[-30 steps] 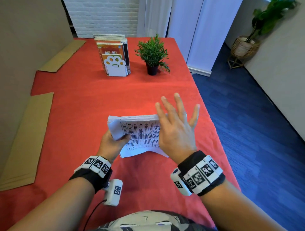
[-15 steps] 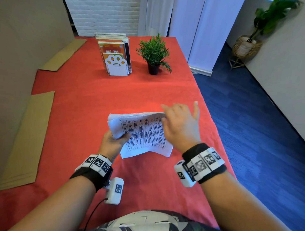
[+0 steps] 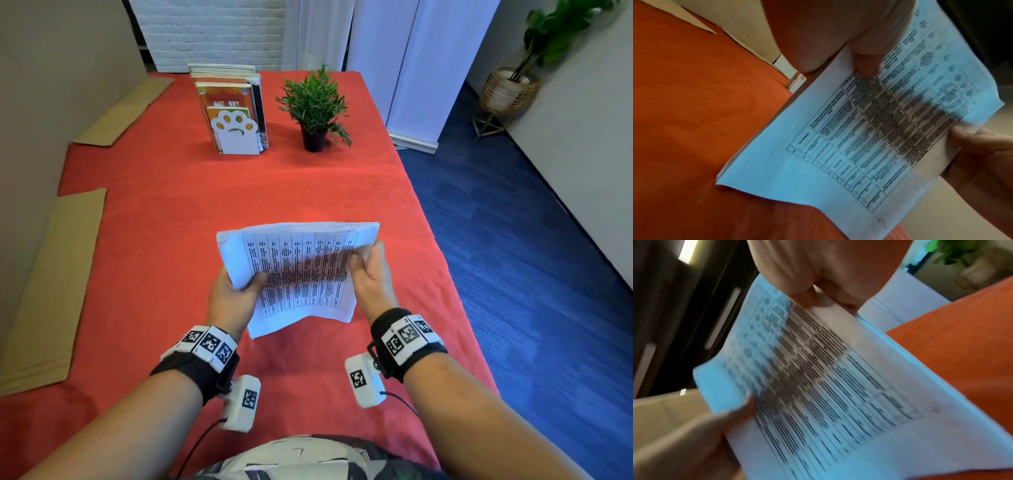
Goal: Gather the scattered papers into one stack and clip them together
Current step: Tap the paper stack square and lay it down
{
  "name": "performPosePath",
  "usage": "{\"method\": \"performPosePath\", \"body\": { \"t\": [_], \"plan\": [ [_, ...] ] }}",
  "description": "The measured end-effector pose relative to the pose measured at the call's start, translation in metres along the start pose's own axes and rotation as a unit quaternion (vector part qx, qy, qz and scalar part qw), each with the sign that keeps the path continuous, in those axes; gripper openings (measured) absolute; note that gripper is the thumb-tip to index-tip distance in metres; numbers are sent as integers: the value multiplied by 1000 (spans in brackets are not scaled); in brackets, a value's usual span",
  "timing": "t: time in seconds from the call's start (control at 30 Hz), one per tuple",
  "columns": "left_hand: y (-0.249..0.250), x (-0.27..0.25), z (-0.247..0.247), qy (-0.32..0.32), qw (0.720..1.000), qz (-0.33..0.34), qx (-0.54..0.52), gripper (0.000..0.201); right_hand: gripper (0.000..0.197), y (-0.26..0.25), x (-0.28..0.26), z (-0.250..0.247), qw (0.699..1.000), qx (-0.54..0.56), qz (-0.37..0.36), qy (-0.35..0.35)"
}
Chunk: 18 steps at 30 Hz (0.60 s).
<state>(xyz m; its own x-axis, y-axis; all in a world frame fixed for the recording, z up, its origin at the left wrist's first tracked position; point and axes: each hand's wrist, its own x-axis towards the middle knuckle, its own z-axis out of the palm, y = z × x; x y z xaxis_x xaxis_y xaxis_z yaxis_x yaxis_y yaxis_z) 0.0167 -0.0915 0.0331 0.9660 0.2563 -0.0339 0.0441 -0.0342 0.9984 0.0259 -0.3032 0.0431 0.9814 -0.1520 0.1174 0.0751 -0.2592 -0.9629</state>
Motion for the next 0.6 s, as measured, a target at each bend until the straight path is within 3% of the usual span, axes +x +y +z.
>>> {"method": "performPosePath", "body": {
  "t": [0.13, 0.3, 0.4, 0.43, 0.53, 0.6],
  "plan": [
    [-4, -1, 0, 39, 999, 8, 26, 32, 9, 6, -13, 5, 991, -118, -19, -54],
    [0, 4, 1, 64, 997, 9, 47, 32, 12, -3, -8, -1, 980, -190, -50, -33],
    [-11, 3, 0, 34, 992, -49, 111, 33, 6, 2, -12, -5, 977, -201, 21, -66],
    [-20, 2, -1, 21, 987, -73, 143, 34, 12, 10, -16, -7, 972, -215, 57, -81],
    [-49, -11, -1, -16, 957, -145, 249, 35, 23, 41, -28, -21, 930, -312, 145, -132],
    [-65, -21, -1, -31, 937, -187, 293, 36, 30, 60, -33, -42, 856, -461, 188, -143]
  ]
}}
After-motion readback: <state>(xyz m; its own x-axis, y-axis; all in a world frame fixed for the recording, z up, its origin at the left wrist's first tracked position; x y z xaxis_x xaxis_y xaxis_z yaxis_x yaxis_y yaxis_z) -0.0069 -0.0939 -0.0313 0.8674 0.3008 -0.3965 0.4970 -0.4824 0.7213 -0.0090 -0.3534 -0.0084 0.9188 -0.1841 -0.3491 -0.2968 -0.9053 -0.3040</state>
